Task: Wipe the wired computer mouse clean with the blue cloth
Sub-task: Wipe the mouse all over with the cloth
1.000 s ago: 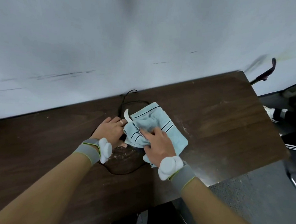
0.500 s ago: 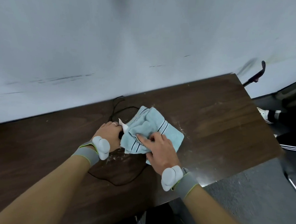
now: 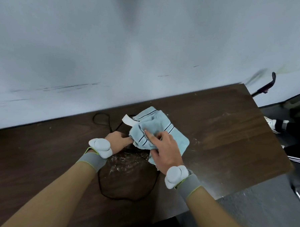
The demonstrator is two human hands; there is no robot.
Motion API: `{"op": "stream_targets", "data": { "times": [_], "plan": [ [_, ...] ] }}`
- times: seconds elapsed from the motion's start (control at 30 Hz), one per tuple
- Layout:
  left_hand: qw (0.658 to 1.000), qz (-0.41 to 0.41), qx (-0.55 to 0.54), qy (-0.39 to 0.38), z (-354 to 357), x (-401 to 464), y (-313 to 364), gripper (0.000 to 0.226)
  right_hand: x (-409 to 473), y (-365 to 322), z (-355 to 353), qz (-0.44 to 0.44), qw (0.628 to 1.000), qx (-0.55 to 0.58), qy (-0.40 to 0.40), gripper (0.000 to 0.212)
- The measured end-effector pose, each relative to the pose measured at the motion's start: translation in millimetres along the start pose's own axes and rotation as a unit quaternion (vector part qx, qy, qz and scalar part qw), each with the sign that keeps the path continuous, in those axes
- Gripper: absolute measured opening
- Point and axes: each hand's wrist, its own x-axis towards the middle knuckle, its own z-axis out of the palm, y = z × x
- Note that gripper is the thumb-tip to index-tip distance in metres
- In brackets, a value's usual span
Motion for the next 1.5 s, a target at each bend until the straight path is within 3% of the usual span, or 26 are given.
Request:
{"op": "stream_targets", "data": {
  "times": [0.17,0.27,0.37,0.43,0.5,0.6,0.67,0.73,0.83,0.97,1.13,1.2,1.3,1.5],
  "plan": [
    [0.999,0.011,0.031,-0.029,-1,2,-5,0.064,33,21,-6,0.102,0.993,-0.05,-0.034,0.051],
    [0.991,0.046,0.123,-0.015,1,3,-4,0.068,48,17,-22,0.15,0.986,0.047,0.051,0.046],
    [0.974,0.098,0.199,0.043,8,4,-7,0.069,54,-9,-25,0.061,0.995,0.076,0.0,0.046],
    [0.976,0.081,0.191,0.059,11,0,-7,0.087,49,-24,-16,-0.003,0.997,0.036,-0.069,0.046],
    [0.968,0.092,0.219,0.078,11,-2,-8,0.105,42,-24,-6,-0.013,0.995,0.002,-0.097,0.046],
    [0.93,0.169,0.304,0.12,12,-1,-14,0.078,40,-3,-2,0.022,0.993,-0.068,-0.094,0.047],
    [0.927,0.177,0.309,0.119,14,-2,-22,0.07,46,11,-6,0.056,0.987,-0.113,-0.104,0.045],
    [0.924,0.187,0.306,0.136,18,-3,-27,0.069,52,13,-13,0.078,0.989,-0.088,-0.089,0.044],
    [0.914,0.204,0.315,0.155,19,-3,-25,0.075,51,-11,-14,0.04,0.996,0.007,-0.078,0.045],
    [0.903,0.211,0.327,0.182,23,-8,-25,0.073,28,-23,1,-0.002,0.993,-0.04,-0.109,0.047],
    [0.912,0.196,0.313,0.18,28,-11,-31,0.067,26,20,-11,0.076,0.981,-0.132,-0.124,0.046],
    [0.916,0.191,0.301,0.185,26,-14,-31,0.067,19,30,-25,0.1,0.985,-0.101,-0.096,0.044],
    [0.918,0.184,0.31,0.168,25,-18,-34,0.068,11,29,-50,0.112,0.993,-0.033,0.01,0.042],
    [0.92,0.163,0.331,0.134,27,-27,-31,0.075,4,31,-106,0.109,0.982,0.022,0.153,0.04]
  ]
}}
